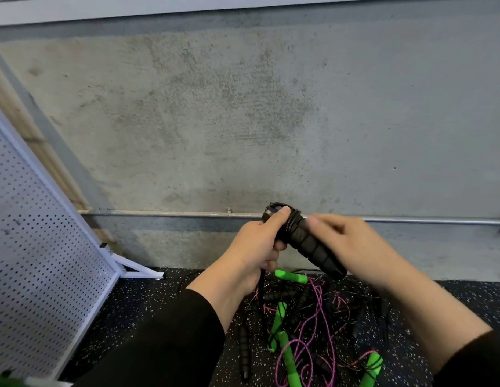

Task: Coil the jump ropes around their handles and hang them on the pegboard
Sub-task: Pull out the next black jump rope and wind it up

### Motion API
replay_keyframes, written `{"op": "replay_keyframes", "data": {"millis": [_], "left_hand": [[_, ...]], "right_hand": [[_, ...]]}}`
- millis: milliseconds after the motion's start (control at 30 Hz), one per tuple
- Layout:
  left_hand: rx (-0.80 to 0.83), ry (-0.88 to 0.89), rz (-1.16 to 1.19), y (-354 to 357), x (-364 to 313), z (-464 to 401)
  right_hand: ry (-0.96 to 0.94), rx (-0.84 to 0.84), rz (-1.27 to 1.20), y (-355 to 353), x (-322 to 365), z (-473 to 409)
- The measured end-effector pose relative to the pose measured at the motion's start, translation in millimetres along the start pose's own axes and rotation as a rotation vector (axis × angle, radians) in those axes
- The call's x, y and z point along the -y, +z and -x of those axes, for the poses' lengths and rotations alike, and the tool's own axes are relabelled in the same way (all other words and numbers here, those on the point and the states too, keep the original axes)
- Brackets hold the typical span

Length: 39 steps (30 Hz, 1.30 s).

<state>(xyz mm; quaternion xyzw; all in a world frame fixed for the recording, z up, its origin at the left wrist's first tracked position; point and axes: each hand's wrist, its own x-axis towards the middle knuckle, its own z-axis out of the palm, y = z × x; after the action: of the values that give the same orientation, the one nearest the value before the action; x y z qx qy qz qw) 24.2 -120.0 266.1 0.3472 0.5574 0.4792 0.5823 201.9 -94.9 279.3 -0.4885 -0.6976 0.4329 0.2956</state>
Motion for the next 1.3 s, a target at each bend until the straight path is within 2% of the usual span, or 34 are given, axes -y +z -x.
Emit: {"op": "replay_keyframes", "data": {"millis": [100,167,267,367,567,667,733,833,900,1133,1300], "left_hand": [[0.074,0.051,0.04,-0.5,-3.8,2.6],[0.101,0.091,0.034,-0.3,-5.4,4.2],[0.113,0.115,0.057,0.1,-6.0,5.2],[0.107,0.135,0.035,-1.8,-7.7,4.2],[0.094,0.113,-0.219,11.8,1.0,10.9],[0.109,0.059,-0.272,14.6,1.1,12.4],[0.128,0.001,-0.253,11.5,-2.7,11.3],[0.119,-0.057,-0.191,7.3,-6.2,8.5],[0.12,-0.075,-0.154,5.5,-8.1,7.9],[0.135,-0.136,0.005,-2.2,-13.2,6.8],[-0.07,-0.154,0.039,-0.7,-2.2,5.8]], "right_hand": [[0.369,0.19,-0.685,-12.2,-4.4,6.7],[0.479,0.386,-0.877,-17.5,-4.0,13.5],[0.467,0.501,-1.02,-19.4,-5.3,15.7],[0.386,0.489,-1.068,-14.9,-5.2,13.6],[0.214,0.197,-1.047,-13.0,-4.4,-0.7],[0.196,0.117,-0.91,-12.3,-8.6,-3.8],[0.156,0.052,-0.734,-10.5,-12.0,-5.1],[0.022,-0.053,-0.117,-12.7,-17.8,-8.5],[-0.066,-0.095,0.152,-13.1,-20.6,-10.3],[-0.196,-0.148,0.691,15.4,-21.2,-8.9],[-0.298,-0.128,0.822,25.9,-12.7,2.4]]}}
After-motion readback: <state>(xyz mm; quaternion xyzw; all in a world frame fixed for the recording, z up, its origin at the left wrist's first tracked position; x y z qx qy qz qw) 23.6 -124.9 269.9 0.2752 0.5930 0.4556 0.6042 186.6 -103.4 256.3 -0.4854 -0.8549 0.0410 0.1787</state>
